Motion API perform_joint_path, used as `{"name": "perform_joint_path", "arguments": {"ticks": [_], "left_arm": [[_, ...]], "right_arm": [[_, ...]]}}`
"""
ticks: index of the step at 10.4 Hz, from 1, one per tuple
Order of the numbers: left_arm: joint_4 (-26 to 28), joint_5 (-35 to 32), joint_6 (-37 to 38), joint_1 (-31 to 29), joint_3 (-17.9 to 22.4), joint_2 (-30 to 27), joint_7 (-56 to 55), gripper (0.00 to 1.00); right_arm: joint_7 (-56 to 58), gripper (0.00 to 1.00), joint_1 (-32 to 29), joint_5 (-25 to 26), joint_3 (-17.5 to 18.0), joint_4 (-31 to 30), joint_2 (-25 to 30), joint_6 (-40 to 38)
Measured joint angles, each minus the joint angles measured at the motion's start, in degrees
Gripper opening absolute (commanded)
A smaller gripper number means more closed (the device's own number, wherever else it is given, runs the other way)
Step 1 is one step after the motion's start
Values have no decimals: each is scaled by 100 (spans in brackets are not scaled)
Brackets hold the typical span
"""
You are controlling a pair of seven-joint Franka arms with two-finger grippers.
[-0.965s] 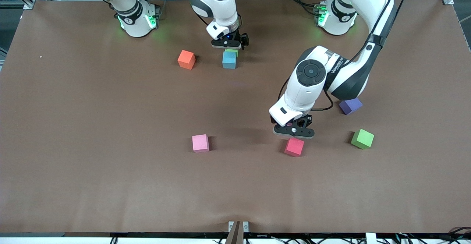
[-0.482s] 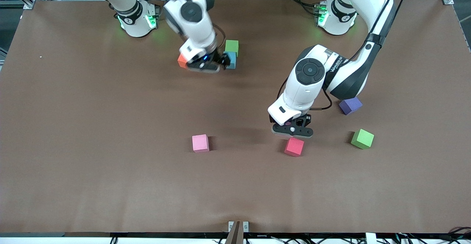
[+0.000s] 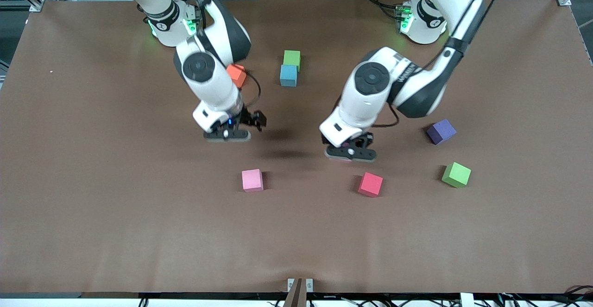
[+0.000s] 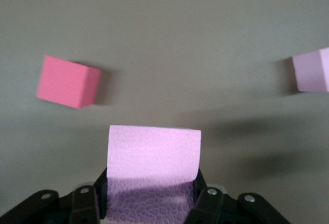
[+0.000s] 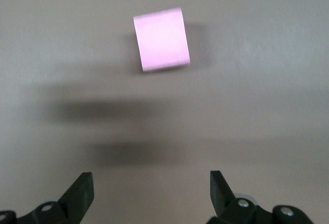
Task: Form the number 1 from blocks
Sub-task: 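Place the pink block beside cyan with the left gripper while the right reaches pink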
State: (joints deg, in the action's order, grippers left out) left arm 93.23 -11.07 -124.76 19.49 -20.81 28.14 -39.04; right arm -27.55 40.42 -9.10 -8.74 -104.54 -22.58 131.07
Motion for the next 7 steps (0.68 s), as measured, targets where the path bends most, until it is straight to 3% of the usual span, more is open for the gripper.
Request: {"name": "perform_joint_path", "arguments": {"ticks": [3,5,7], "left_arm": [[29,0,-88,771,-7,228,-1081,0],[57,0,-246,1117,-2,426,-1591,0],[132,-5,-479,1372,6,667,-2084,0]], "right_arm": [[934,100,-679,97,-8,983,-863,-53],[1709,100,-1226,97,-8,1123,-985,-94],[1972,100,-1371,97,7,1184,-992,-141]]}}
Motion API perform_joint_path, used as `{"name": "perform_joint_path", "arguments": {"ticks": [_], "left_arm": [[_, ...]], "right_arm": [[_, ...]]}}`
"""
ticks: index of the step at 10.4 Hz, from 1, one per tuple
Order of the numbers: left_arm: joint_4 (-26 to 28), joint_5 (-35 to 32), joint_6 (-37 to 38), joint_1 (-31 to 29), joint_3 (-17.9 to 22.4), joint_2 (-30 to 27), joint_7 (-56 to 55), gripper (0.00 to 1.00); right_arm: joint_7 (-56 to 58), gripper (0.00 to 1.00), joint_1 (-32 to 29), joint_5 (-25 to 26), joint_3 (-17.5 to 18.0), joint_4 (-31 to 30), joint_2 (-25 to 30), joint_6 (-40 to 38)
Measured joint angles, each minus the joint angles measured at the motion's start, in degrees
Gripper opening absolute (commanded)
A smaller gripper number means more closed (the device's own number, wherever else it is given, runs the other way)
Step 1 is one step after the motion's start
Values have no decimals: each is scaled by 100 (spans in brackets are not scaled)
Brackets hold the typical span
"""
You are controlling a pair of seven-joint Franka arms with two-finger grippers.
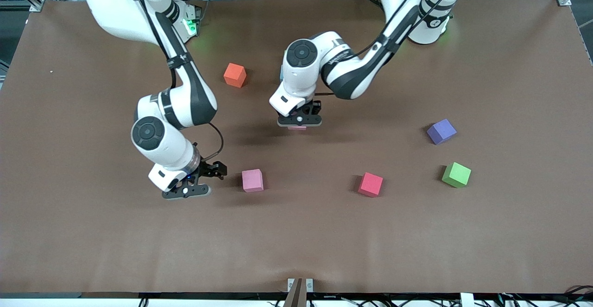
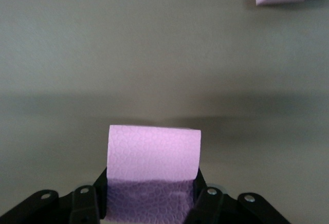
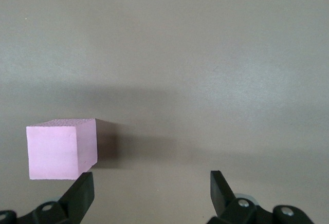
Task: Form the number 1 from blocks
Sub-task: 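Place the pink block beside cyan with the left gripper while the right reaches pink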
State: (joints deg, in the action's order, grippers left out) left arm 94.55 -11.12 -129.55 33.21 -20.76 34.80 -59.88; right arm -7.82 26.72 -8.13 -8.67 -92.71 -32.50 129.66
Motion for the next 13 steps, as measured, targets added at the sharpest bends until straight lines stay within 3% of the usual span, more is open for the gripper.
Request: {"name": "perform_joint_path", "arguments": {"ticks": [5,13], "left_arm": [[543,-578,-470,552,-8,212,-1618,0],[1018,-968,-962,613,-176,34,-1791,0]], "right_arm": [[29,100,301,56,79,326,-338,-5],[26,100,862,87,90,1019,-1187,22]]}}
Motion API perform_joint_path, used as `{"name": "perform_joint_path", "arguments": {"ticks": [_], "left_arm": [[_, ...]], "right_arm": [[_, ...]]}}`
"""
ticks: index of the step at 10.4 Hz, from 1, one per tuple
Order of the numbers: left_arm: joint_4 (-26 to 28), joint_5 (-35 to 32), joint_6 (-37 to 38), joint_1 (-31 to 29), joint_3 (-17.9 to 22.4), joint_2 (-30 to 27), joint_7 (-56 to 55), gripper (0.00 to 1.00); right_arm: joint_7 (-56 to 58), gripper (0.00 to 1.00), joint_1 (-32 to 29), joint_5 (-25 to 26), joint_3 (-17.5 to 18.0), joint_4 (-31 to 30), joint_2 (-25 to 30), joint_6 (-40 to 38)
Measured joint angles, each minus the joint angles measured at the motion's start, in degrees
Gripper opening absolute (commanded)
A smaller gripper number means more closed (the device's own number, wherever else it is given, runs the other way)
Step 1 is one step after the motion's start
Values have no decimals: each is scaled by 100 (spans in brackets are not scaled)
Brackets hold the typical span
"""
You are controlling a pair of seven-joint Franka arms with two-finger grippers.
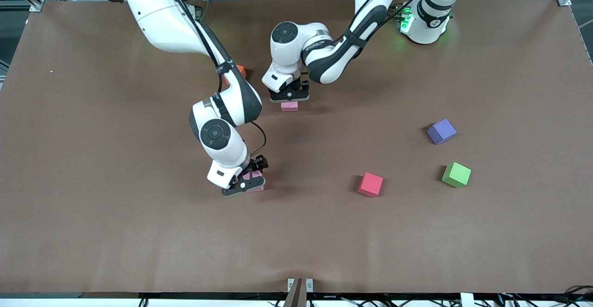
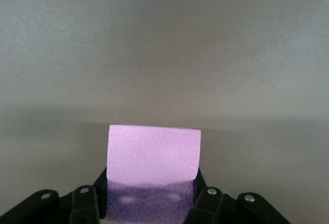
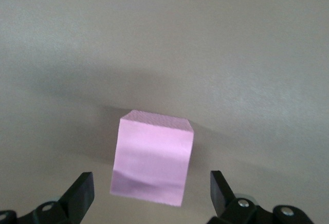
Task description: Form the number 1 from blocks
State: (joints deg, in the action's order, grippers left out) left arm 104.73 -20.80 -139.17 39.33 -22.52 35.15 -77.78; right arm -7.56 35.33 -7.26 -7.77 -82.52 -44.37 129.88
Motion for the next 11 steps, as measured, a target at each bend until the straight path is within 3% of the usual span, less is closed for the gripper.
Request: {"name": "perform_joint_path", "arguments": {"ticks": [4,6,11], "left_arm": [[61,-120,-3,13,-63,-67,-7,0],[111,-140,-48,20,-64,-63,-7,0],[195,-147,-207,205,-66,-11,-252,0]], "right_arm": [[0,100,44,32,0,252,-385,120],[-2,3,53,41,-4,253,-463,329],[-110,0,14,38,-21,245,-464,381]]}}
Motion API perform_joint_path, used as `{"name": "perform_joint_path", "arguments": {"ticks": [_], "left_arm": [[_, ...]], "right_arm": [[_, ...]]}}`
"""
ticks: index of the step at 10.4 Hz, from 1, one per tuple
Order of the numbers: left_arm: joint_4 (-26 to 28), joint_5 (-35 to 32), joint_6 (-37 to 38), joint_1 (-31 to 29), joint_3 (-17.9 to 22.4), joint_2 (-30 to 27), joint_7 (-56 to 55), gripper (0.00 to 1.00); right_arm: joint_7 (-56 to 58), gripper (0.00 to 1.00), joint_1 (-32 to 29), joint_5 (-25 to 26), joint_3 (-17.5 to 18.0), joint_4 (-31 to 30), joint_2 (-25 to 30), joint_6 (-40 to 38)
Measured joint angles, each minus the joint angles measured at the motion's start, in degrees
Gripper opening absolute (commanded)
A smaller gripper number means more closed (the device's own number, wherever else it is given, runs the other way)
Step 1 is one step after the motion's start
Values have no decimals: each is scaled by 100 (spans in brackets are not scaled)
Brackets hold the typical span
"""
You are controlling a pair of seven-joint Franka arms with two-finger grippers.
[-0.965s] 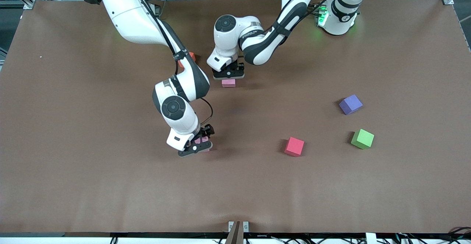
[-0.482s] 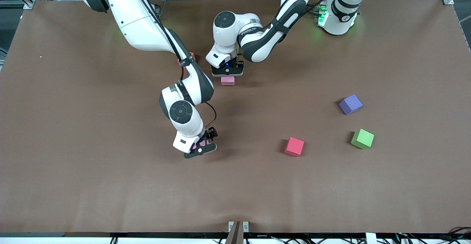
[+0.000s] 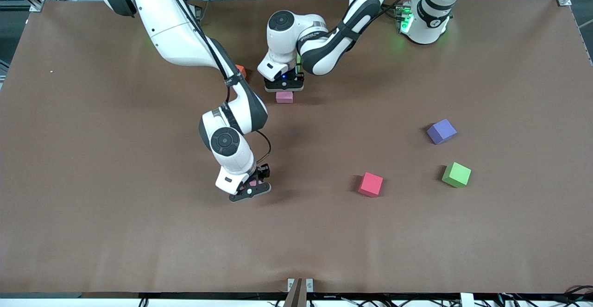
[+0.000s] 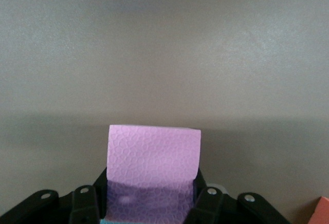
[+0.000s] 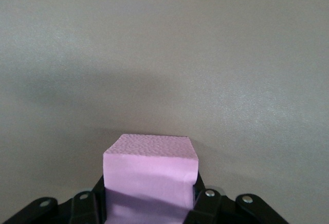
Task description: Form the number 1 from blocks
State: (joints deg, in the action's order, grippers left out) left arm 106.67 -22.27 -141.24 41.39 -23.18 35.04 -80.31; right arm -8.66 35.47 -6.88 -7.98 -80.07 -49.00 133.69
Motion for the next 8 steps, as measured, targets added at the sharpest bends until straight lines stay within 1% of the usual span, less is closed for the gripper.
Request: {"name": "perform_joint_path", "arguments": {"ticks": [2,4,6,7,8], "left_arm": [[4,-21,-6,1,4,15,0,0],[33,-202,-6,1,10,30,-1,0],[55,-354,-13,2,7,37,-64,0],[59,-357,-14,2,6,36,-71,34],[60,-358,-16,2,6,36,-78,99]], "right_arm": [[-422,0,22,0,1,-20,90,-391],[-691,0,61,0,2,-93,314,-855],[-884,0,62,0,2,-542,777,-940],[-902,0,63,0,3,-834,1030,-942],[-908,0,63,0,4,-1117,1259,-920]]}}
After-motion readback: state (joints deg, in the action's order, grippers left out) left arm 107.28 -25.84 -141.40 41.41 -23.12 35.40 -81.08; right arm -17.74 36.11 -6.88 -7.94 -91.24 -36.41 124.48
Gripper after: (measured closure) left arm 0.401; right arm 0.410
